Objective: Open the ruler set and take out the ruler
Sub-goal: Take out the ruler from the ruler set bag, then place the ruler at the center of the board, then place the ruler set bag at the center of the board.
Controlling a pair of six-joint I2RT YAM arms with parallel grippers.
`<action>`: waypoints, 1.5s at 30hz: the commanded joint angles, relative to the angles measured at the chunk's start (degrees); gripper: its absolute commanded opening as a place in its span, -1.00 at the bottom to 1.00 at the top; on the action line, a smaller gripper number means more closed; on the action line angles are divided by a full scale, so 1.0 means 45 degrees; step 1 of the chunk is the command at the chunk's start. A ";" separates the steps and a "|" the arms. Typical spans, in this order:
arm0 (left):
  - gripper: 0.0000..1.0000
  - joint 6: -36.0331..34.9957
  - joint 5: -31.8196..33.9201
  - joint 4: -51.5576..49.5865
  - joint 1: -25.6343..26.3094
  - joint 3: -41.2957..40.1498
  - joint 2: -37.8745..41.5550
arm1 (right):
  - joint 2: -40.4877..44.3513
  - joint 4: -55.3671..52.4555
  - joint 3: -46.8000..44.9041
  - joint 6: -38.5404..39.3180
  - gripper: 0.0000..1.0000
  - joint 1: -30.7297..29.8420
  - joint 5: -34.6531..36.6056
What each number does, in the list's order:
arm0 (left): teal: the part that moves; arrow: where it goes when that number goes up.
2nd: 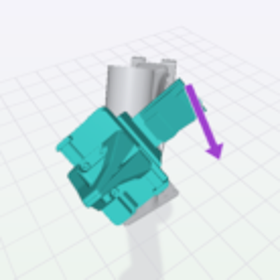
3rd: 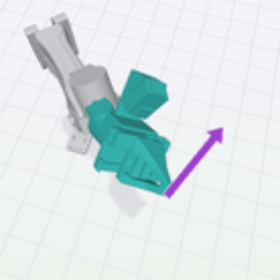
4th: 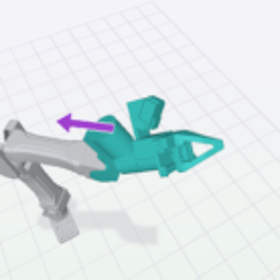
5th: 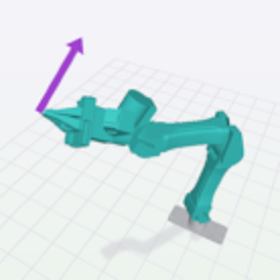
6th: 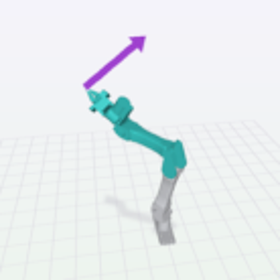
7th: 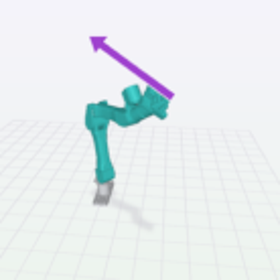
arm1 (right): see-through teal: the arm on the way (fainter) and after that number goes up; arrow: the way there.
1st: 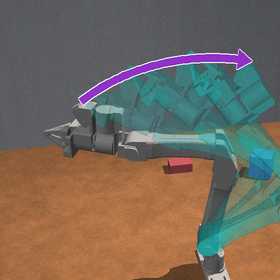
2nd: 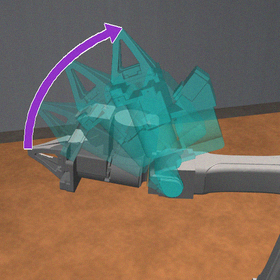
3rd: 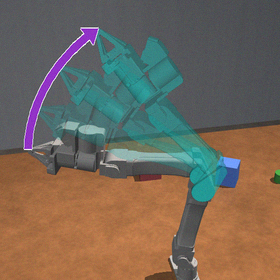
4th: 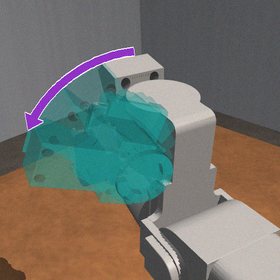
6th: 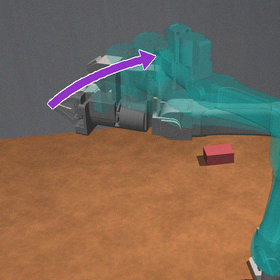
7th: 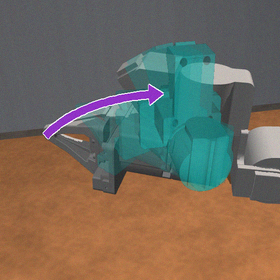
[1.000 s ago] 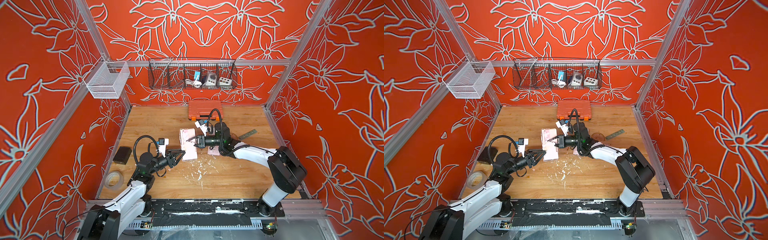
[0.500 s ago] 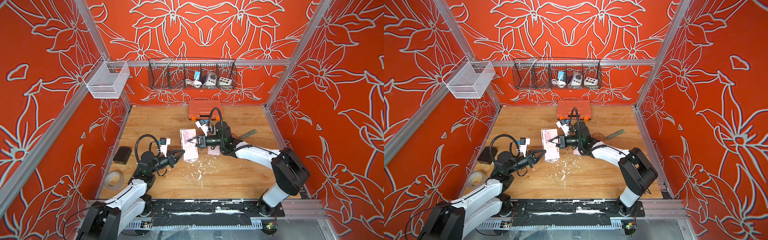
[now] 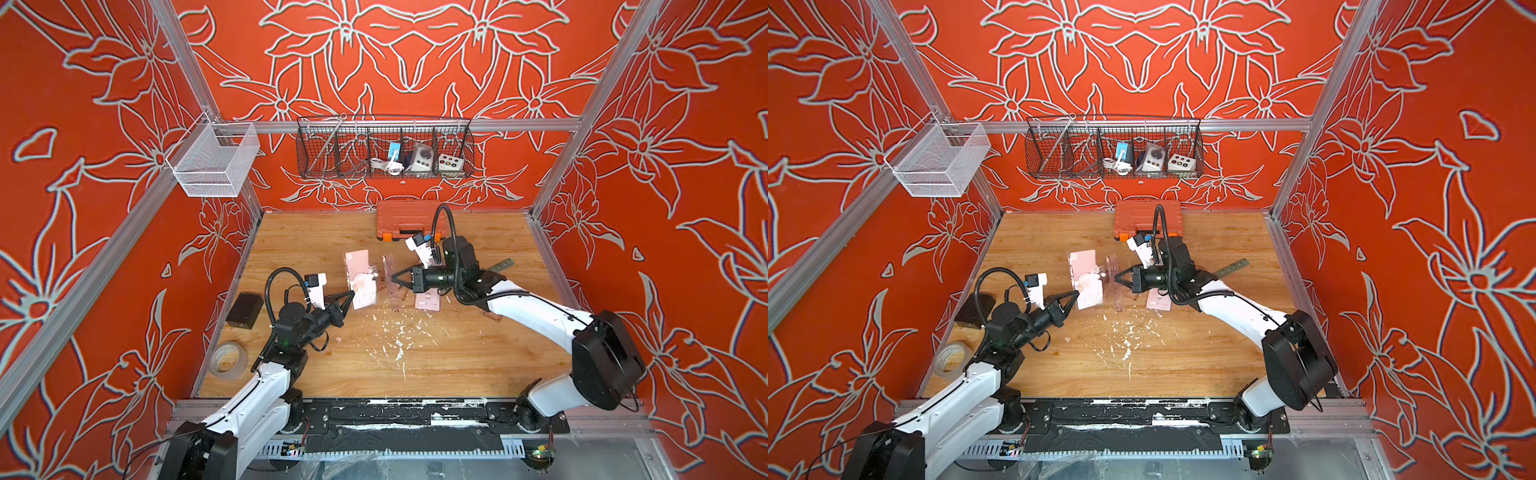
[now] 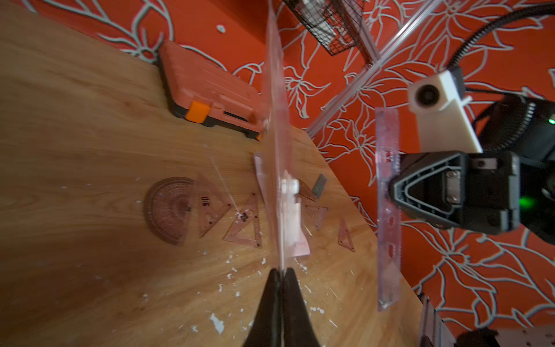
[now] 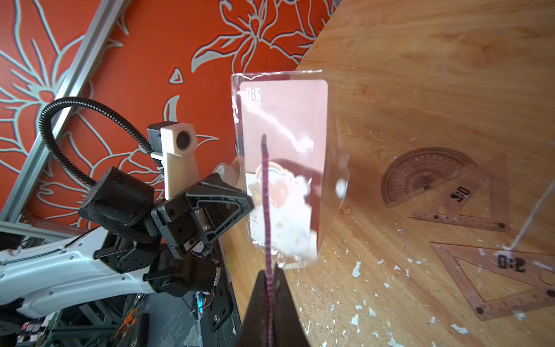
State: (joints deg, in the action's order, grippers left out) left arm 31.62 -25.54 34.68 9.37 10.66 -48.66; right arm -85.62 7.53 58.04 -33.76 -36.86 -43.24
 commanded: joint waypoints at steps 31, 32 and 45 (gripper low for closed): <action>-0.70 -0.1390 0.0961 -0.5958 -0.3165 0.6128 -0.8455 | -0.7214 -0.1037 0.1916 -0.1405 -1.00 -0.1027 0.0796; -0.39 -0.1382 0.1148 -0.6067 -0.3172 0.6119 -0.8352 | -0.7157 -0.1048 0.1874 -0.1410 -0.97 -0.1016 0.0876; 0.34 -0.1008 0.4727 -0.6161 -0.3156 0.5668 -0.5585 | -0.4022 -0.4569 0.2395 0.0209 0.07 -0.0991 0.3376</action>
State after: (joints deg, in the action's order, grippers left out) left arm 26.98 -9.96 6.09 -4.56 36.67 -76.97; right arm -108.99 -6.02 66.06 -36.58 -41.28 -34.57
